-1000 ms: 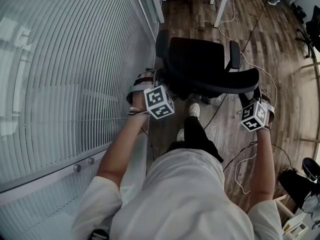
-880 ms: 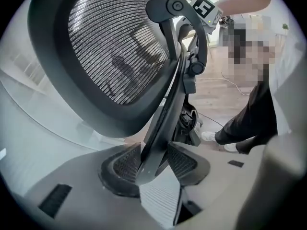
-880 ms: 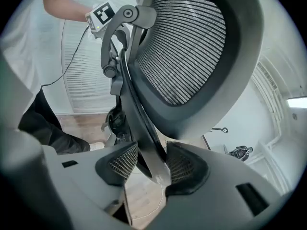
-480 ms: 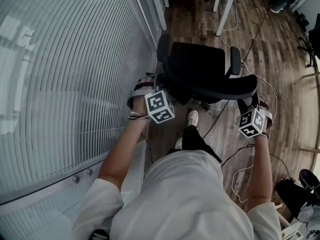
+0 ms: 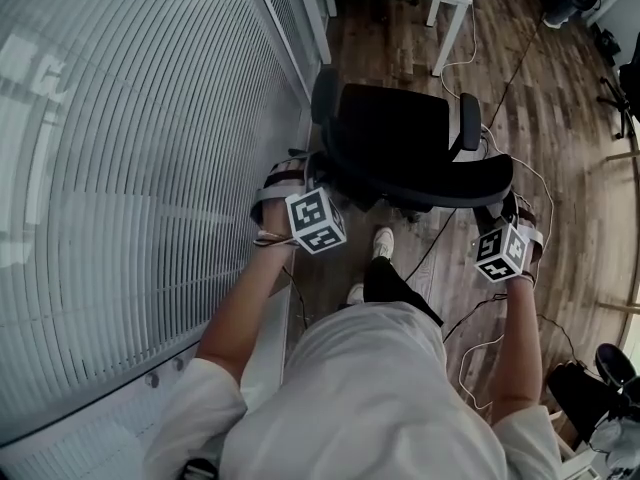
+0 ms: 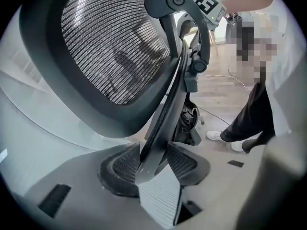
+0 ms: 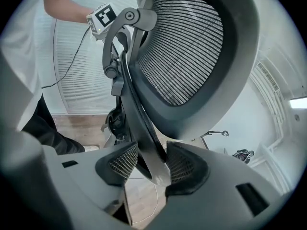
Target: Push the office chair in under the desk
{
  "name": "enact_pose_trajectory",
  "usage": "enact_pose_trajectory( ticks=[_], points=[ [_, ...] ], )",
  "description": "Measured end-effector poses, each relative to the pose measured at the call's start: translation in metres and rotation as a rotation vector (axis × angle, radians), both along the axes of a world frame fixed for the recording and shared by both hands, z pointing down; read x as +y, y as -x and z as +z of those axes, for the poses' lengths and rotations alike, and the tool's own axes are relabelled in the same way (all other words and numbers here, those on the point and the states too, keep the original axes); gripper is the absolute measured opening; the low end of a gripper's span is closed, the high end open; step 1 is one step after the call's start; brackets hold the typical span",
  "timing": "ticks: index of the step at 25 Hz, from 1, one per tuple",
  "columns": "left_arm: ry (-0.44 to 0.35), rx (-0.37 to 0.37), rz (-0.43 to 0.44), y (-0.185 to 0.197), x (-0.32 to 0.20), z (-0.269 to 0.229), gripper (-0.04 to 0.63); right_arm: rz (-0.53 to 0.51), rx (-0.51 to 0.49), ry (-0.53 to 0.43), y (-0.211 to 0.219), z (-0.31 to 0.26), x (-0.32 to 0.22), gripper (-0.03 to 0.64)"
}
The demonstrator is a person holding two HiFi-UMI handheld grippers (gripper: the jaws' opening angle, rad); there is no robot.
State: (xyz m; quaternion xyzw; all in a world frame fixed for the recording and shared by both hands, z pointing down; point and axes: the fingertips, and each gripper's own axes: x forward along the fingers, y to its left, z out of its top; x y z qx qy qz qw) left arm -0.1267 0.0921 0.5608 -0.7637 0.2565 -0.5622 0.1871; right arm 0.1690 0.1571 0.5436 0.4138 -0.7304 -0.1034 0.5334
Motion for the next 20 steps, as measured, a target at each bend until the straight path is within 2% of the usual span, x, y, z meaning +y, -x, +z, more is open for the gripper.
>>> enact_pose_trajectory(
  ticks=[20],
  points=[
    [0.02,-0.021,-0.035,-0.02,-0.059,0.0,0.189,-0.022,-0.016,-0.001,-0.022,-0.001,-0.062,0.204]
  ],
)
